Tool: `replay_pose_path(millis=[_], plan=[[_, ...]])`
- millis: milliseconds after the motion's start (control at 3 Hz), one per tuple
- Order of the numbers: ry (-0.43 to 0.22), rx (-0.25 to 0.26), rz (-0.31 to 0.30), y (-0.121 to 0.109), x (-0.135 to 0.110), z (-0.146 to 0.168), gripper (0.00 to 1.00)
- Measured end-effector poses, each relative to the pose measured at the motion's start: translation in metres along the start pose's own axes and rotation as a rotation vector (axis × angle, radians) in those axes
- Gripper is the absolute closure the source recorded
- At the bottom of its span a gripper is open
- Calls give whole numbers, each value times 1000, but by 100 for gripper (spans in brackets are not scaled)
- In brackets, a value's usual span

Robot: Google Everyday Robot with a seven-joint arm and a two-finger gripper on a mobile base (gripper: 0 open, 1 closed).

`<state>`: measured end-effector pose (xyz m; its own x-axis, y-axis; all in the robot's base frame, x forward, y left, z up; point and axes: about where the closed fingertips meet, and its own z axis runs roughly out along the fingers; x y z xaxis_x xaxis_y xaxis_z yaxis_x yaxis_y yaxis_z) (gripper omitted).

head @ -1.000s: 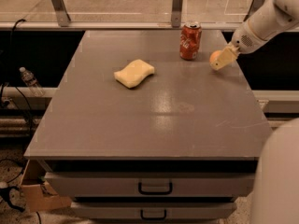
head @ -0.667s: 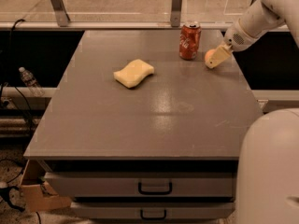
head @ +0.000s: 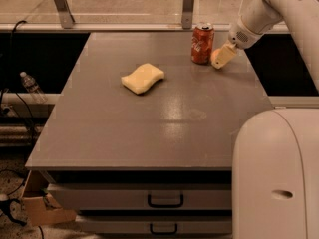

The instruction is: Move orange near coke can

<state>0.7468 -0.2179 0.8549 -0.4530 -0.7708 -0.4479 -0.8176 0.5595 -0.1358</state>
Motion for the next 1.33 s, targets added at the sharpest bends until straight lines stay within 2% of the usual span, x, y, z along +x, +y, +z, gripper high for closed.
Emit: replay_pose_path(millis=[667, 1000, 1333], plan=[[17, 16, -15, -4, -5, 4, 100], [19, 11, -15, -3, -5, 9, 83], [21, 7, -16, -3, -5, 13, 59]])
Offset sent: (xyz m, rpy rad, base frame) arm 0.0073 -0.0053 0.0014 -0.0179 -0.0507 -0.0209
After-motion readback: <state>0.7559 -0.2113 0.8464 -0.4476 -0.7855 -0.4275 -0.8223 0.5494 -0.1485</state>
